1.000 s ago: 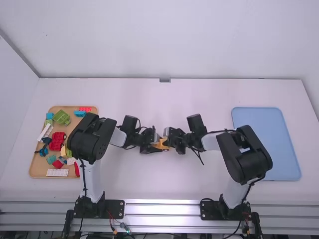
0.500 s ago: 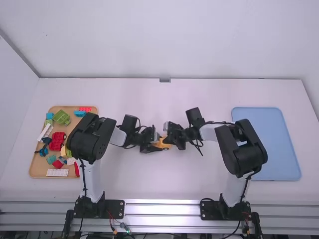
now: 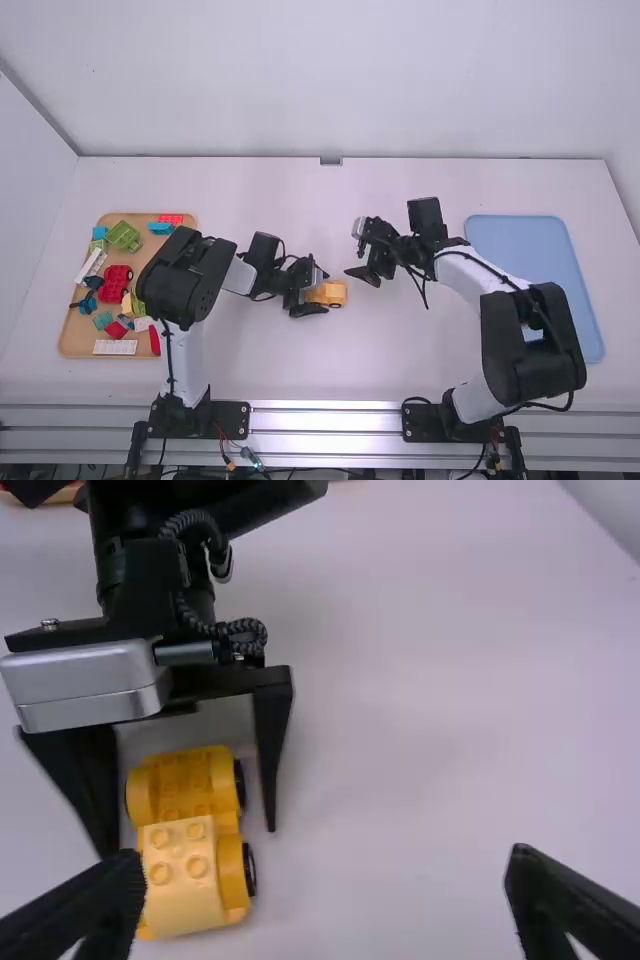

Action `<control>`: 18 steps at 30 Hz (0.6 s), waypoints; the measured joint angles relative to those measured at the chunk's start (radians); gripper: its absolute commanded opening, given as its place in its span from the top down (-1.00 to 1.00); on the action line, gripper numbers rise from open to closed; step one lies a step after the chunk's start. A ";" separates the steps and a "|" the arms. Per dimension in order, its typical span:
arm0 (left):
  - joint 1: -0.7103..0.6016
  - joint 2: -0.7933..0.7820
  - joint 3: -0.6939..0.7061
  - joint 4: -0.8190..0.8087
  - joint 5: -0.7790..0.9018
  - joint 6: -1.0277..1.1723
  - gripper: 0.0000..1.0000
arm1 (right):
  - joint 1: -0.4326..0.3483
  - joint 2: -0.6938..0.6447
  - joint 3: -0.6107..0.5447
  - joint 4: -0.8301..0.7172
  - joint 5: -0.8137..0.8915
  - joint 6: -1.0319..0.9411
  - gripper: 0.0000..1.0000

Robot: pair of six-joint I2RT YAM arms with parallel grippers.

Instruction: Assemble lego blocks to make yellow taxi

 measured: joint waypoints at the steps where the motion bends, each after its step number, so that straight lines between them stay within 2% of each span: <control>1: 0.000 0.000 0.000 0.002 0.002 -0.001 -0.99 | 0.000 -0.005 -0.010 0.007 0.002 0.003 -0.97; 5: 0.006 -0.002 0.000 -0.011 0.002 -0.021 -0.99 | 0.000 -0.005 -0.055 0.037 0.014 0.024 -0.97; 9: 0.034 -0.049 -0.002 -0.130 -0.001 -0.024 -0.99 | 0.000 -0.005 -0.066 0.057 0.021 0.050 -0.97; 18: 0.275 -0.473 -0.005 -0.577 -0.080 -0.046 -0.98 | 0.000 -0.005 -0.066 0.137 0.021 0.099 -0.97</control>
